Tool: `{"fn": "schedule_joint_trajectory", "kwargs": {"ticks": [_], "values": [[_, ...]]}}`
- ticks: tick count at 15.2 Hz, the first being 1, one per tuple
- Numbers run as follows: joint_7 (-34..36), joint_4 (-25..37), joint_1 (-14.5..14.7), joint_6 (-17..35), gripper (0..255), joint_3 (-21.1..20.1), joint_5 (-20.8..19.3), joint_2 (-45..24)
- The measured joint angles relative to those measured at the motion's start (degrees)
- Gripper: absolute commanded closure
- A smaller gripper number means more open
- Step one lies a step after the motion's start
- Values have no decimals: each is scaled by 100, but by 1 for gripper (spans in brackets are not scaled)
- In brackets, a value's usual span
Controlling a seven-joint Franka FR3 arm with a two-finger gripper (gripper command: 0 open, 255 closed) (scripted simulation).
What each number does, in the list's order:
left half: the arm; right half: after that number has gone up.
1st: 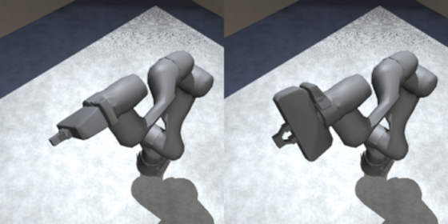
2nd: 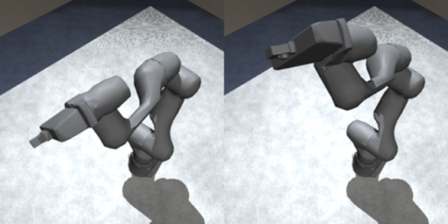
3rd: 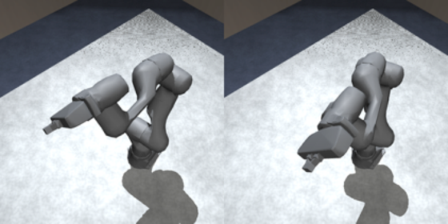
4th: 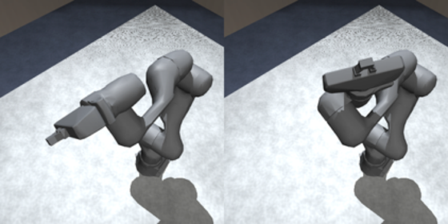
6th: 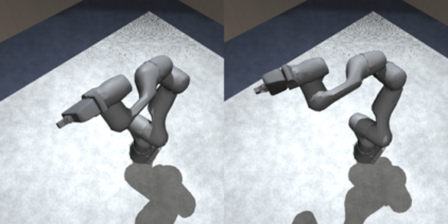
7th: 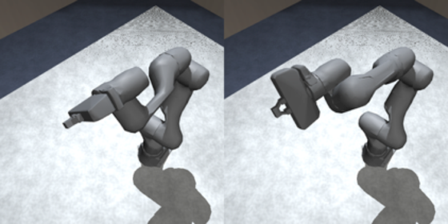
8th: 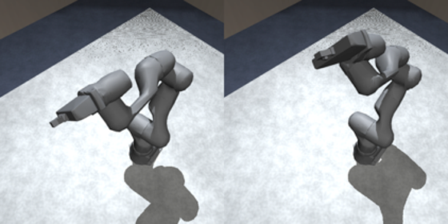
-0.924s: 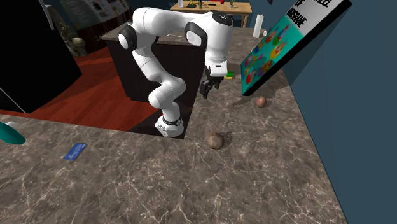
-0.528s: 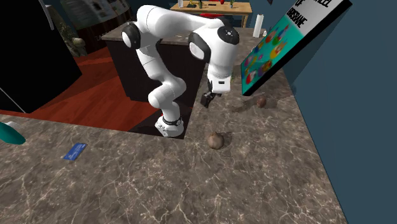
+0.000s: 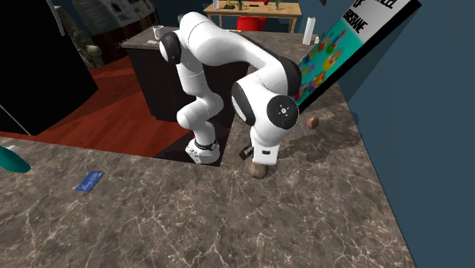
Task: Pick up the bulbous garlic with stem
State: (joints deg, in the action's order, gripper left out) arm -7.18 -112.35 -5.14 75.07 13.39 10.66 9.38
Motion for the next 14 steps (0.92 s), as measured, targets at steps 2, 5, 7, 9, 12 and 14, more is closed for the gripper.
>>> {"fn": "schedule_joint_trajectory", "kwargs": {"ticks": [2, 5, 7, 9, 12, 14], "values": [[-174, 339, -112, -189, 0, 182, 145, -567], [-278, 369, -166, -147, 0, 248, 211, -833], [-324, 261, -174, -19, 0, 256, 213, -879], [-360, 131, -174, 132, 0, 256, 213, -907], [-378, 68, -170, 227, 255, 252, 222, -945], [-379, 71, -170, 227, 255, 252, 224, -946]]}}
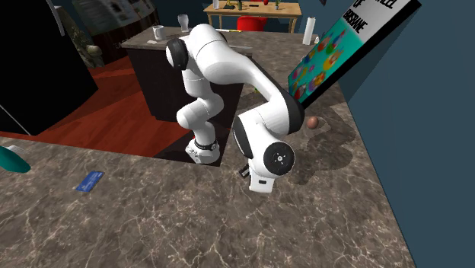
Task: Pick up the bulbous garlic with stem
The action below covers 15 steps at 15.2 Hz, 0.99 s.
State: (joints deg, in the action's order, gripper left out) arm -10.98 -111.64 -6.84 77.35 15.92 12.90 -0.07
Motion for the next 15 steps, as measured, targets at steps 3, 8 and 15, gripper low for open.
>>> {"fn": "schedule_joint_trajectory", "kwargs": {"ticks": [3, 8, 15], "values": [[0, -1, 0, -3, 255, 0, 0, 1], [0, -3, 1, -2, 255, -1, 0, 3], [112, 350, 2, -415, 255, -2, 6, 83]]}}
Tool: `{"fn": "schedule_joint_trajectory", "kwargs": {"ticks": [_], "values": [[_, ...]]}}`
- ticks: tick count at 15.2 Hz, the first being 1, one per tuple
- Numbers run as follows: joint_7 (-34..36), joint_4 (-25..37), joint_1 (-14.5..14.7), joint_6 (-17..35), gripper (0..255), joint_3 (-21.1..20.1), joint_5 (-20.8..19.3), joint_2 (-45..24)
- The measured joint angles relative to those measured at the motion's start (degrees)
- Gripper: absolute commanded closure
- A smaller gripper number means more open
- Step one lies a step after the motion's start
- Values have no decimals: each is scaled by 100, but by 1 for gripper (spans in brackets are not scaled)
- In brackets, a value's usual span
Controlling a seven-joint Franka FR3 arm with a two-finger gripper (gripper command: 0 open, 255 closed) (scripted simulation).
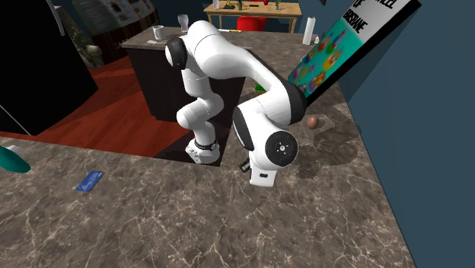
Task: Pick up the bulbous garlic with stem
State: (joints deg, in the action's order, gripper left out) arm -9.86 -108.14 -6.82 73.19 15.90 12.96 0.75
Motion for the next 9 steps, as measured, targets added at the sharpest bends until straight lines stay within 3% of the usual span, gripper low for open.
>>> {"fn": "schedule_joint_trajectory", "kwargs": {"ticks": [9], "values": [[131, 642, -13, -646, 255, 15, 34, 15]]}}
